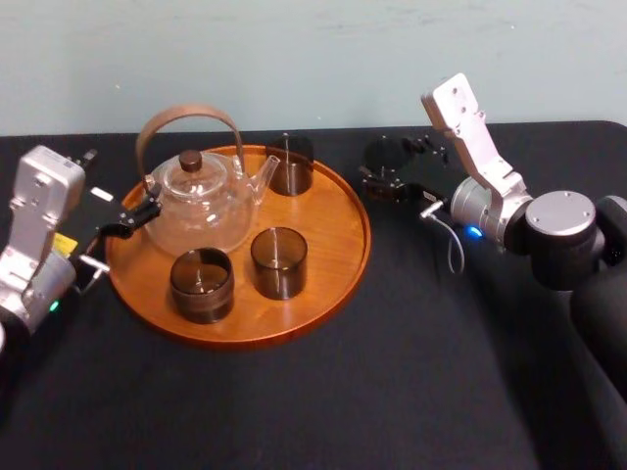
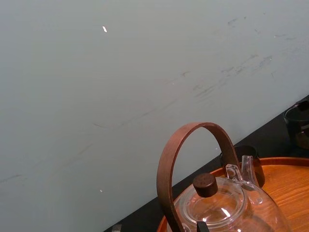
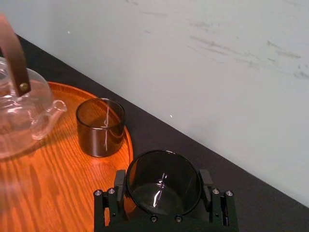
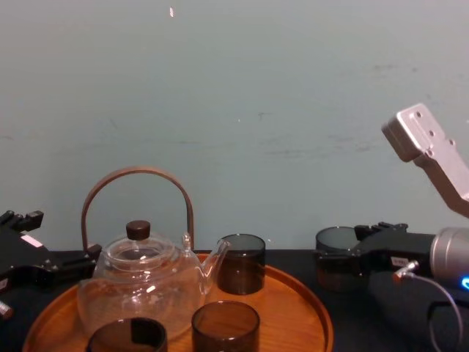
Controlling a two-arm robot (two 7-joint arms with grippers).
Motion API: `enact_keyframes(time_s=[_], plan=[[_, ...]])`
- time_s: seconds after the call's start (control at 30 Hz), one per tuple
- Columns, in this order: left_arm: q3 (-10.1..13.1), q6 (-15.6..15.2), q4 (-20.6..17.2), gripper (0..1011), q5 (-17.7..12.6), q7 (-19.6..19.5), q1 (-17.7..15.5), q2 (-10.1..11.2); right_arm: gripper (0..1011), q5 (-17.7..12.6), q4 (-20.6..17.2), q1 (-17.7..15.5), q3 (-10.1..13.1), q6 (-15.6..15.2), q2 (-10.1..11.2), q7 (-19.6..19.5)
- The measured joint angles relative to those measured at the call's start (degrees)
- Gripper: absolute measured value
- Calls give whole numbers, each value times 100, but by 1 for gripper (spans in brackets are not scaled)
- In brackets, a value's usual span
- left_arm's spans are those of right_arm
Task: Pick up the glass from the table and place it on the tray.
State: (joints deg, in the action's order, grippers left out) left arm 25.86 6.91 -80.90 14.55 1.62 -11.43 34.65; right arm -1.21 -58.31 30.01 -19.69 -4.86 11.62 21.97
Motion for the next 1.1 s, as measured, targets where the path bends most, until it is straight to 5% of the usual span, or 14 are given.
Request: enact_keyframes(time_s=[0.5, 1.1], plan=[[0, 0, 0, 1010, 0, 0, 0, 0, 933, -99, -590, -193, -194, -185, 113, 77], [0, 0, 0, 1010, 0, 0, 0, 0, 933, -214, -507, -149, -443, -106, 12, 161]])
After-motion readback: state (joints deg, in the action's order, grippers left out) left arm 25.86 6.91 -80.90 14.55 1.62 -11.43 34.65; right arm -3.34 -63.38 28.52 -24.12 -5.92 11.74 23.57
